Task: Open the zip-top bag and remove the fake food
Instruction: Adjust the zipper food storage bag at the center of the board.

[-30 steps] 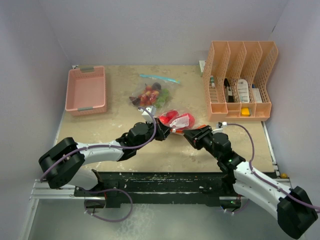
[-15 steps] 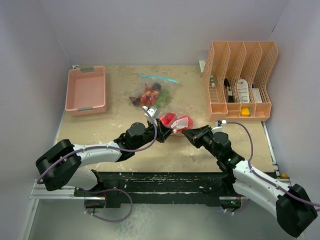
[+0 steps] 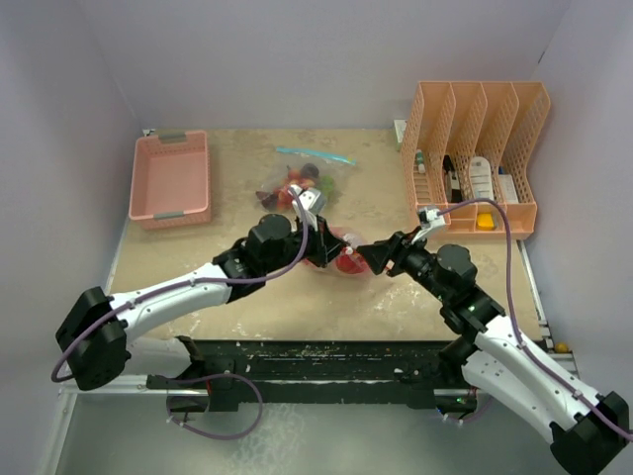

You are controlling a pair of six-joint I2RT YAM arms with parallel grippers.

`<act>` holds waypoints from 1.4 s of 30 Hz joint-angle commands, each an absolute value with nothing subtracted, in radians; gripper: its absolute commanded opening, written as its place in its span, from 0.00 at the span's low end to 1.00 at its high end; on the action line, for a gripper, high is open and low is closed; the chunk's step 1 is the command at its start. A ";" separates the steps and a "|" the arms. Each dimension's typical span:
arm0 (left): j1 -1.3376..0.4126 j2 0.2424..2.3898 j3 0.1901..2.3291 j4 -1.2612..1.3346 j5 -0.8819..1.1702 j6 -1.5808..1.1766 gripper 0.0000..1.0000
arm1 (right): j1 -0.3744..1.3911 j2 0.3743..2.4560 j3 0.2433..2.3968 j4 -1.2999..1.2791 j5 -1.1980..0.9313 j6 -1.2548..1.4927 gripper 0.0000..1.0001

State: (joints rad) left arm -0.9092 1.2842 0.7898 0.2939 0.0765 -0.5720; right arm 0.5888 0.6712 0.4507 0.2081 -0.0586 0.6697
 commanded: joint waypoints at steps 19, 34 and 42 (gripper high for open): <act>-0.634 1.268 0.911 0.210 0.733 -0.673 0.00 | 0.596 0.857 0.714 0.286 -0.592 0.121 0.58; -0.629 1.277 0.920 0.208 0.716 -0.681 0.00 | 0.613 0.955 0.753 0.270 -0.700 0.116 0.35; -0.630 1.268 0.914 0.215 0.718 -0.686 0.00 | 0.614 0.953 0.756 0.268 -0.676 0.118 0.05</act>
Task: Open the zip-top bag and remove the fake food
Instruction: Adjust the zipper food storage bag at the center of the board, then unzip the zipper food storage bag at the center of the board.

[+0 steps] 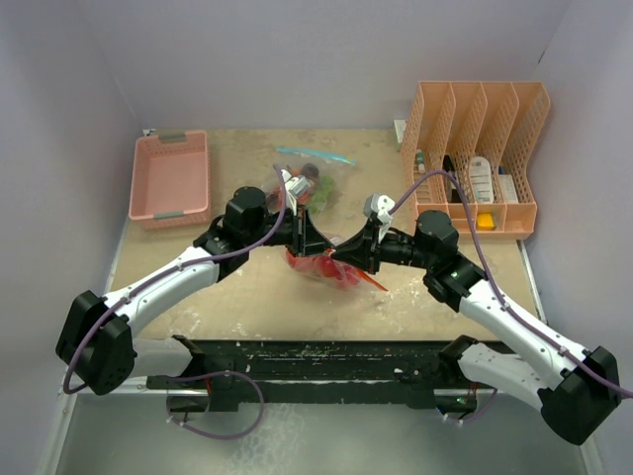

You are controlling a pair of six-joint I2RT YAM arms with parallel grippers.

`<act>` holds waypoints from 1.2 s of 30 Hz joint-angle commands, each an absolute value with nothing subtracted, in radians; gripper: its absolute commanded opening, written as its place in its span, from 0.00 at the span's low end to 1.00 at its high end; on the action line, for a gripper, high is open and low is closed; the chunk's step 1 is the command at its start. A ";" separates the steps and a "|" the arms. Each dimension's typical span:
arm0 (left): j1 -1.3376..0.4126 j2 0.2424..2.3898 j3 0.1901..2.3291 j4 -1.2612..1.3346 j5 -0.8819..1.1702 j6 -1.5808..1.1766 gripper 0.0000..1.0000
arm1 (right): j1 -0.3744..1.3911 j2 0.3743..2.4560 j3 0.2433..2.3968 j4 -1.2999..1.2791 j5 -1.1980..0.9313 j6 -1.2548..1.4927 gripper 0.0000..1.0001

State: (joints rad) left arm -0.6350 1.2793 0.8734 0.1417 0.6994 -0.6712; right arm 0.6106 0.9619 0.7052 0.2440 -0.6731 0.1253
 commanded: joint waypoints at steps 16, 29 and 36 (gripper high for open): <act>-0.493 1.207 0.853 0.405 0.799 -0.886 0.00 | 0.614 0.926 0.692 0.212 -0.568 0.097 0.00; -0.433 1.126 0.819 0.355 0.867 -0.878 0.23 | 0.614 0.954 0.704 0.268 -0.458 0.130 0.00; -0.452 1.028 0.859 0.164 0.747 -0.638 0.77 | 0.614 1.033 0.754 0.311 -0.485 0.150 0.00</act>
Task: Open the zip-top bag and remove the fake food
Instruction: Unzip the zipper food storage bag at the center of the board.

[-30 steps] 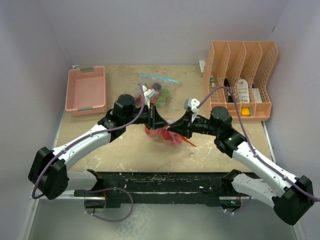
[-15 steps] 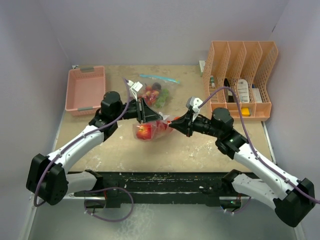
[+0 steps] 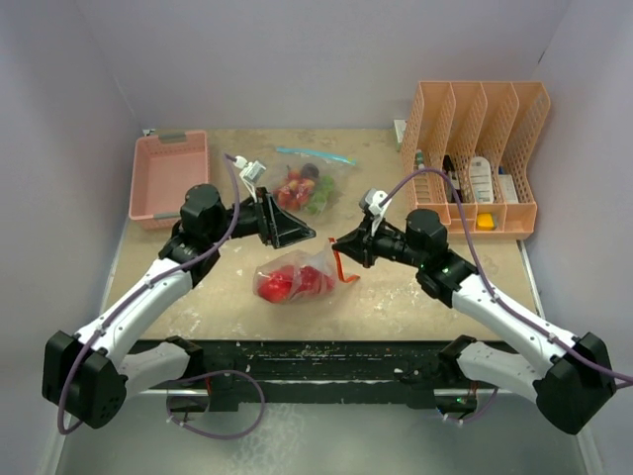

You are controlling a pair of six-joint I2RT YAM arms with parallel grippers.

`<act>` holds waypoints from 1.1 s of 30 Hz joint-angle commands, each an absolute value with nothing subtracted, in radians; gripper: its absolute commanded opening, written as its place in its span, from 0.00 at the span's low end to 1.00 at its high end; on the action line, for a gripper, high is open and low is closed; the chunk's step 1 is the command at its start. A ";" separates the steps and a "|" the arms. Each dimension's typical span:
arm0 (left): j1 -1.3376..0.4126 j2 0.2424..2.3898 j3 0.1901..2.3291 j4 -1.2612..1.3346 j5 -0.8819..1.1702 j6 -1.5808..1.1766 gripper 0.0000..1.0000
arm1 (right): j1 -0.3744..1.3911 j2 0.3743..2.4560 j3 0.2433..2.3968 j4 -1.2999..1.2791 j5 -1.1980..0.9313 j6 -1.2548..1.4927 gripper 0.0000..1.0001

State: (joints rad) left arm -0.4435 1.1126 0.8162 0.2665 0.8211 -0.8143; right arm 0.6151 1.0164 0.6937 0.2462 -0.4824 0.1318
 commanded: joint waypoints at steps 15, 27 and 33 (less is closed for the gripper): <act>-0.667 1.093 0.919 0.027 0.565 -0.272 0.82 | 0.615 1.028 0.816 0.285 -0.501 0.151 0.00; -0.667 1.134 0.886 0.069 0.514 -0.258 0.61 | 0.614 0.994 0.803 0.264 -0.517 0.151 0.00; -0.666 1.170 0.873 0.157 0.568 -0.285 0.28 | 0.614 0.994 0.795 0.267 -0.524 0.156 0.00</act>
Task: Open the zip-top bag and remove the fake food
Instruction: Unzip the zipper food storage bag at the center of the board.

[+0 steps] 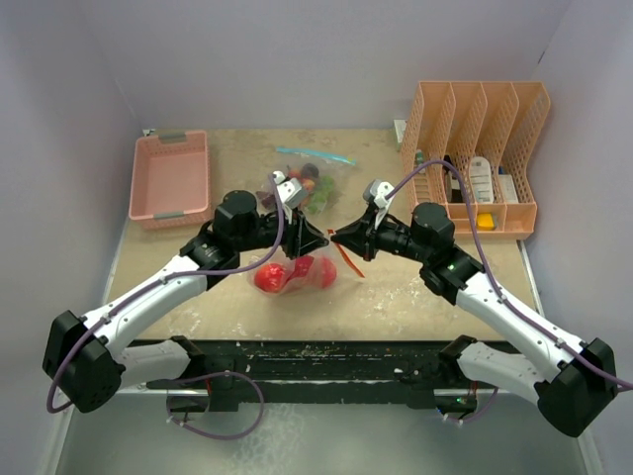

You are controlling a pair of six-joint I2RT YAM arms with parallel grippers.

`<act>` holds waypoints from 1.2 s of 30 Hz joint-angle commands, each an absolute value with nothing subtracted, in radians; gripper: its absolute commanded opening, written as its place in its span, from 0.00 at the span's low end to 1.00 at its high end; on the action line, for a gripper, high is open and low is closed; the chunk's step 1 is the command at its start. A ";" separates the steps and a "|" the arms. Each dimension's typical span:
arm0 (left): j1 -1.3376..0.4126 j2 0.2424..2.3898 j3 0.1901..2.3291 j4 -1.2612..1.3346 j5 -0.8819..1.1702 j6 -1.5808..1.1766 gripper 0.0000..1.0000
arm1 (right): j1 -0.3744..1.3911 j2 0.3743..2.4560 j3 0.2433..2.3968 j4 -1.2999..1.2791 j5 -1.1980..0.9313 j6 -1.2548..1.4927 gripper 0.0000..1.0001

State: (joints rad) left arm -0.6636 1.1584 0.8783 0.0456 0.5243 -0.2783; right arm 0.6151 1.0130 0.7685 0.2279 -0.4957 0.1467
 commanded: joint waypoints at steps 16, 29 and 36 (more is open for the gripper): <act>-0.665 1.076 0.880 0.228 0.514 -0.347 0.00 | 0.615 1.025 0.738 0.263 -0.487 0.143 0.00; -0.664 0.946 0.964 0.153 0.464 -0.377 0.00 | 0.615 1.057 0.667 0.258 -0.450 0.164 0.00; -0.666 0.807 1.021 0.061 0.364 -0.404 0.00 | 0.615 1.124 0.603 0.313 -0.386 0.221 0.00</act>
State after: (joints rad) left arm -0.6636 0.9188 0.9226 -0.0082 0.4175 -0.3672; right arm 0.6163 1.0874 0.6548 0.3111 -0.4629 0.1833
